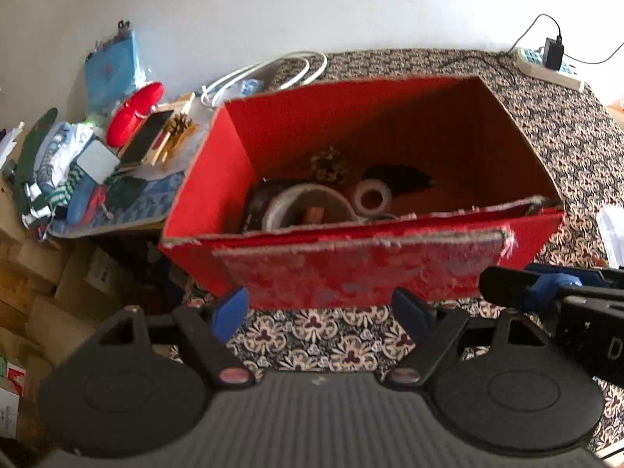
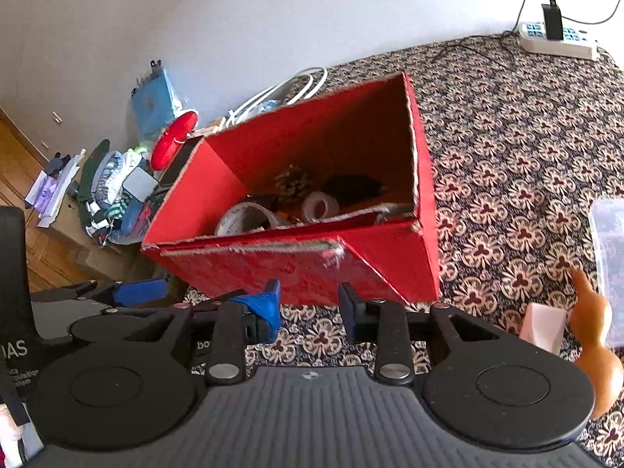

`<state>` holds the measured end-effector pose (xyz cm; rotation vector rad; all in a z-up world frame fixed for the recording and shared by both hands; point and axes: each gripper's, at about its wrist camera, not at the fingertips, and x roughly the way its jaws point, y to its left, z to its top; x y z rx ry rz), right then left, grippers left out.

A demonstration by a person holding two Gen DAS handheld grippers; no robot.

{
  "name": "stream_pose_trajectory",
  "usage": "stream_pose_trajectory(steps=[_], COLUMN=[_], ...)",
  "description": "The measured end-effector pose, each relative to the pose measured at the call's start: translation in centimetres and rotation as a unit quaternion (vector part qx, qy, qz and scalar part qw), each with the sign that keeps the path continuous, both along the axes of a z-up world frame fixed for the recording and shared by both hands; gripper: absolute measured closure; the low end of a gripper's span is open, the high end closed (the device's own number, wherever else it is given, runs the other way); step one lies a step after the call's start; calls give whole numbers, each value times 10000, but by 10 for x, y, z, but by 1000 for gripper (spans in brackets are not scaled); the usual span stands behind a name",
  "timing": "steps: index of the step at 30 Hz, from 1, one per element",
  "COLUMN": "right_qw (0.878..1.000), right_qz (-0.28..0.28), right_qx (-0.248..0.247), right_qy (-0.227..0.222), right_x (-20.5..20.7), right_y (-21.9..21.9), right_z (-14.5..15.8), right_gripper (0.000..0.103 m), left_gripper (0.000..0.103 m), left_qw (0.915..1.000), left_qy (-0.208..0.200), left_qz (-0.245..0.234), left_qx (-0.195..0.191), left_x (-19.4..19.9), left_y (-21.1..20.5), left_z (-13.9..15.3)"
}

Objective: Organize rigid objects
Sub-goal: 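Move the right gripper back out toward the white-and-blue tube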

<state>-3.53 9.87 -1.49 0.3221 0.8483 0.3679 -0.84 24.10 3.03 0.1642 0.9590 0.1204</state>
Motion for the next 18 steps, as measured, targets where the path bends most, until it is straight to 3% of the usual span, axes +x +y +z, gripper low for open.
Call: stream_pose_trajectory(steps=[18], right_qw=[9989], right_qz=[-279], right_qx=[-42], right_qy=[371], right_x=[-22], right_y=[-30], right_z=[-22], right_gripper=[87], left_gripper=[19], left_qw=[9981], left_qy=[472], left_qz=[-350], left_qx=[-190], left_x=[-12], left_y=[-27], left_z=[-30])
